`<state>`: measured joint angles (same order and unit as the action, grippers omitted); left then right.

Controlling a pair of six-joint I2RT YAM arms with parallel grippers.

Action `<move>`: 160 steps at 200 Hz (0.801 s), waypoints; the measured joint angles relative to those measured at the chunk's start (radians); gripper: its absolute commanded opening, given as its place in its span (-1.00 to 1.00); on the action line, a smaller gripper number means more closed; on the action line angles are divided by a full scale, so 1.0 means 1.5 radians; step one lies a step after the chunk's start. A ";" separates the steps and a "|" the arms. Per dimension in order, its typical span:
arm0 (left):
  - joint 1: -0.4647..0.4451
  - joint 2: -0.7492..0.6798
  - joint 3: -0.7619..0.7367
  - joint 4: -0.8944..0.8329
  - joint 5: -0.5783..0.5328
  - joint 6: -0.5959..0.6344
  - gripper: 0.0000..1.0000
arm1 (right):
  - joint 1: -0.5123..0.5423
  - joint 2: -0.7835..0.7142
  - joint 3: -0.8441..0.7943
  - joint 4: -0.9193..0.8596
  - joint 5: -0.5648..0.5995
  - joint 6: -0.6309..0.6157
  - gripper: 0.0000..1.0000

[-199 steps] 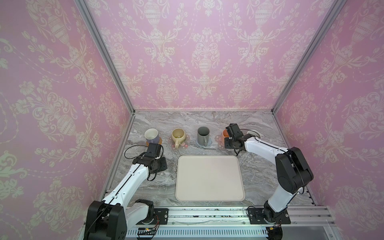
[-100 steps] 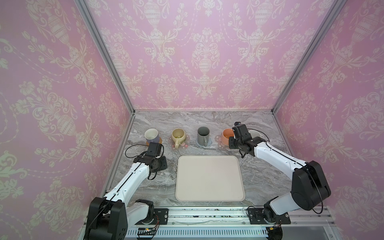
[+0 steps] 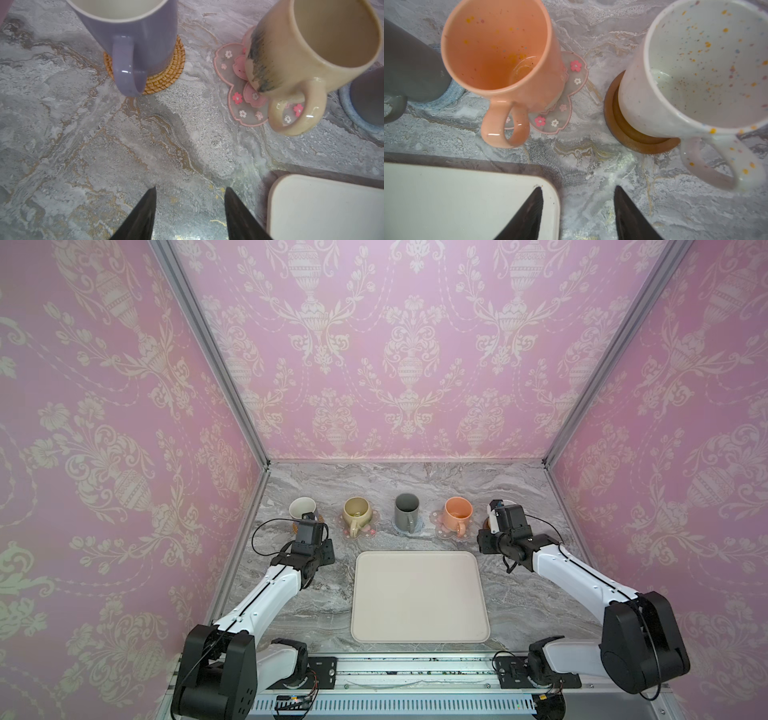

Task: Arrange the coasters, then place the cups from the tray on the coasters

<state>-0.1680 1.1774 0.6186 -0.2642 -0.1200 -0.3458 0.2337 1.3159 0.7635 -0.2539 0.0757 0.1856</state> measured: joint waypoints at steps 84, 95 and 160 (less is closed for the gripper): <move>0.000 -0.082 -0.080 0.149 -0.113 0.058 0.37 | -0.055 -0.116 -0.129 0.149 -0.049 -0.020 0.28; 0.000 -0.086 -0.087 0.164 -0.128 0.066 0.39 | -0.062 -0.126 -0.136 0.162 -0.048 -0.020 0.31; 0.000 -0.052 -0.123 0.293 -0.204 0.143 0.58 | -0.091 -0.152 -0.209 0.286 0.015 -0.037 0.89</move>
<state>-0.1677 1.1000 0.4347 0.1761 -0.4259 -0.1318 0.0975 1.0874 0.4507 0.1745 0.0978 0.1307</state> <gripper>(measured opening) 0.775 0.936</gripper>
